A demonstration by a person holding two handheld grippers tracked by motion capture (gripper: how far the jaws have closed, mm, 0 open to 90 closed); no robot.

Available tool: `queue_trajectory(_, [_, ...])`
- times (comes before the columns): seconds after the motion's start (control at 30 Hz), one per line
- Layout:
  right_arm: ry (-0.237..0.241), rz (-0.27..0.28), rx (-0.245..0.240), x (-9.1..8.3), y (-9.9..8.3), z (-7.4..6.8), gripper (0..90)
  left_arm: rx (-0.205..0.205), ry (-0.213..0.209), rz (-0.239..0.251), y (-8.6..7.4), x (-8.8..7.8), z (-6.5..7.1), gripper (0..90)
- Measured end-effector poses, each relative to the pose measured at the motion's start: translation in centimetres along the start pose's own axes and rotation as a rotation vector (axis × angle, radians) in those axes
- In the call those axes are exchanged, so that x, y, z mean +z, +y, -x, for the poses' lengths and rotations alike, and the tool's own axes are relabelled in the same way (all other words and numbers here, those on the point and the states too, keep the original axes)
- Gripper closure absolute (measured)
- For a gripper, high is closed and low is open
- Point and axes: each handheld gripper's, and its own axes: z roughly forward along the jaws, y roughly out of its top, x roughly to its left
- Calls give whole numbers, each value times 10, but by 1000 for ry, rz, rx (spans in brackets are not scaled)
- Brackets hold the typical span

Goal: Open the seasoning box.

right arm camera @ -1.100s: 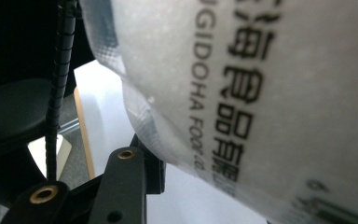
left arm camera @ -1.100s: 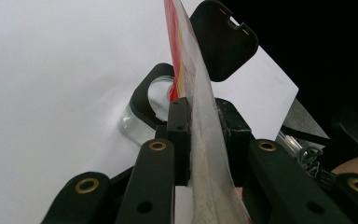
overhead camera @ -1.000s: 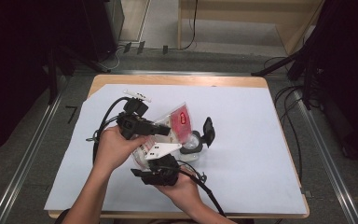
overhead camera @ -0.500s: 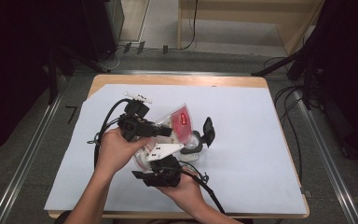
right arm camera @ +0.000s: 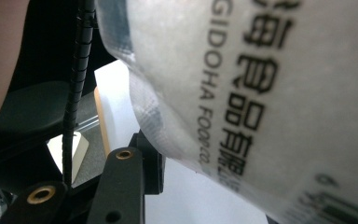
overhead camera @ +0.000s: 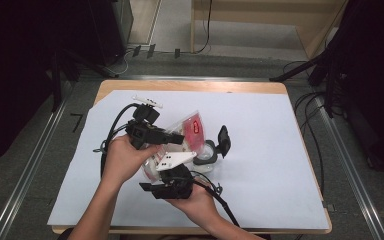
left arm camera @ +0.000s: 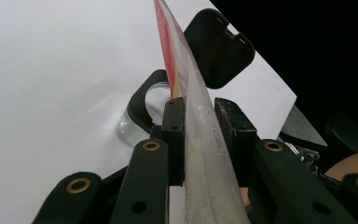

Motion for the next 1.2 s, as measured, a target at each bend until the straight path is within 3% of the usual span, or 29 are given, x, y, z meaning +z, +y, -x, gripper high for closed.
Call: queue_trajectory(1.2, [-2, -2, 2, -2, 1, 1, 627, 7, 16, 2, 2, 1, 2, 746])
